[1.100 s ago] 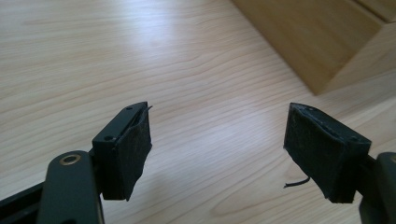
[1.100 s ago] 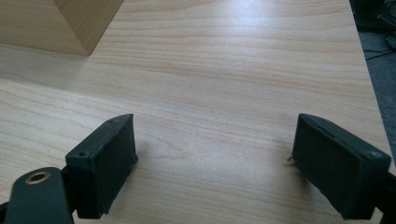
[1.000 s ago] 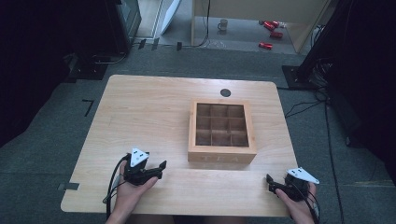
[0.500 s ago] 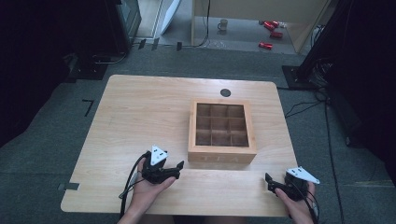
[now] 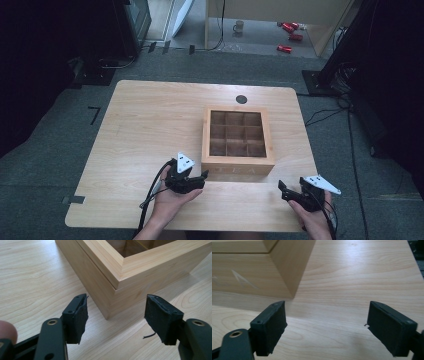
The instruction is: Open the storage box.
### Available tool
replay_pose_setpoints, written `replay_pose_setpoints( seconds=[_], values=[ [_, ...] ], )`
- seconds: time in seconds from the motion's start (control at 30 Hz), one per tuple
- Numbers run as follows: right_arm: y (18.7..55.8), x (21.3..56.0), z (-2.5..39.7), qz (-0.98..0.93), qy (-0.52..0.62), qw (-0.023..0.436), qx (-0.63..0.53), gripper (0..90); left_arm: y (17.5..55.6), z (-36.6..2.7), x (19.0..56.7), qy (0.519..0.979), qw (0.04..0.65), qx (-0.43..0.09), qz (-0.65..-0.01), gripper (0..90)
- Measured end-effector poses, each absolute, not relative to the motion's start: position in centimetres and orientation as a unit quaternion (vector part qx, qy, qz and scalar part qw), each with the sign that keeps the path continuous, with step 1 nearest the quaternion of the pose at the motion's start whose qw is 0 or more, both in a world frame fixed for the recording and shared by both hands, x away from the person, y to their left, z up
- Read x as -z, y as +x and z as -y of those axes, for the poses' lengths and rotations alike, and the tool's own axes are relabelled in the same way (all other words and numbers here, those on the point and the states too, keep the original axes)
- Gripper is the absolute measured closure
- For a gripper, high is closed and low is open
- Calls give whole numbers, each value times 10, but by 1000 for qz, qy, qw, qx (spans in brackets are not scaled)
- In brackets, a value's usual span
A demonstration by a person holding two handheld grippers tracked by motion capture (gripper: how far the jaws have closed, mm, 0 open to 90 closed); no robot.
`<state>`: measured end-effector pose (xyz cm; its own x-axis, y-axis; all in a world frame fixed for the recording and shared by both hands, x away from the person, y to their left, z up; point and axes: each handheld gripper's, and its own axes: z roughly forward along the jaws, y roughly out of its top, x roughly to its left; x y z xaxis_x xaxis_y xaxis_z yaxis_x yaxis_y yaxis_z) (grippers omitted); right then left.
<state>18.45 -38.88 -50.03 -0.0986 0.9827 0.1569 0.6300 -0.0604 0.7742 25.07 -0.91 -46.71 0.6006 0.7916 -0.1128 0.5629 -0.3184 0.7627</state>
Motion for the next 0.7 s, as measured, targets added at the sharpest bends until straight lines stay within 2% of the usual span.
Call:
replay_pose_setpoints(
  seconds=[0.33,0.43,0.7],
  values=[
    [191,488,370,-647,610,226,-397,293,260,22,467,797,399,-137,-432,595],
    [194,487,368,-647,608,225,-402,314,260,26,470,799,388,-137,-439,575],
    [202,482,366,-654,600,225,-402,328,260,24,469,800,390,-137,-434,595]
  ],
)
